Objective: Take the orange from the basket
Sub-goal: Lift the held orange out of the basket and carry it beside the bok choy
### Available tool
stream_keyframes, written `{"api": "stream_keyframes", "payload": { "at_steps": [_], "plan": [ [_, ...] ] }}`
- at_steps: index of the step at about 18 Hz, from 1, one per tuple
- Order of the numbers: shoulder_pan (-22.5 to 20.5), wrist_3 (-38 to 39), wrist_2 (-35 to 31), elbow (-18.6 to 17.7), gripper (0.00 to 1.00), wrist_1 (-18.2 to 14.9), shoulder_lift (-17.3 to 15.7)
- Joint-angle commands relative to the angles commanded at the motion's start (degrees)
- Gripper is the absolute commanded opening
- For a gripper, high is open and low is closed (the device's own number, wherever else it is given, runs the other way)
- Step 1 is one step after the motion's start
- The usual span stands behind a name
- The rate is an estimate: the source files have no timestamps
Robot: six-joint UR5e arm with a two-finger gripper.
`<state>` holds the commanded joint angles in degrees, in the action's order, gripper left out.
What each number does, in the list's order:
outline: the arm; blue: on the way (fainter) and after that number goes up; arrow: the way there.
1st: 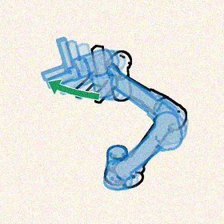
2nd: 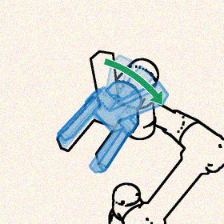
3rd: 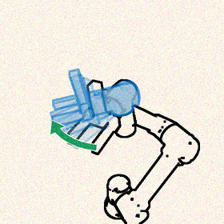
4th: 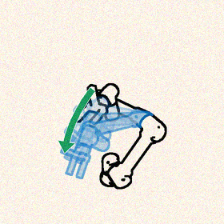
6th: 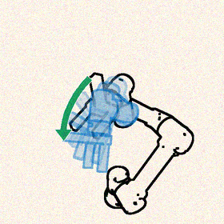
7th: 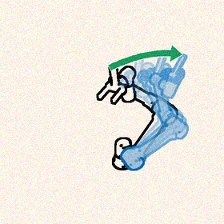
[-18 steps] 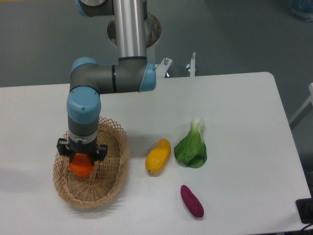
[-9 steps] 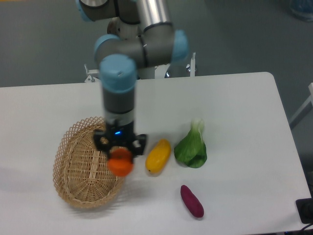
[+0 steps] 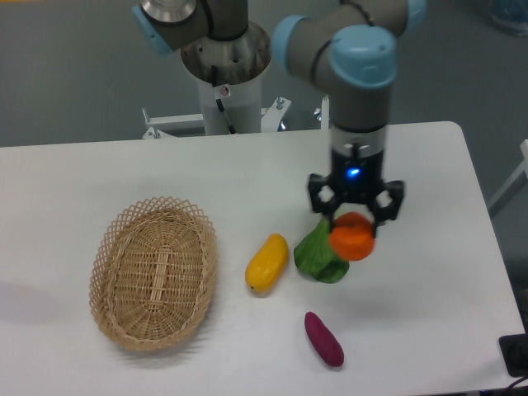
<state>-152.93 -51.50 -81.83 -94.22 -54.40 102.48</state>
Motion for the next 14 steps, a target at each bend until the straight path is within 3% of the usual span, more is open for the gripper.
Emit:
{"api": "stream_keyframes", "payload": {
  "at_steps": [14],
  "plan": [
    [-1.0, -0.6, 0.5, -0.2, 0.64, -0.2, 0.0]
  ]
}}
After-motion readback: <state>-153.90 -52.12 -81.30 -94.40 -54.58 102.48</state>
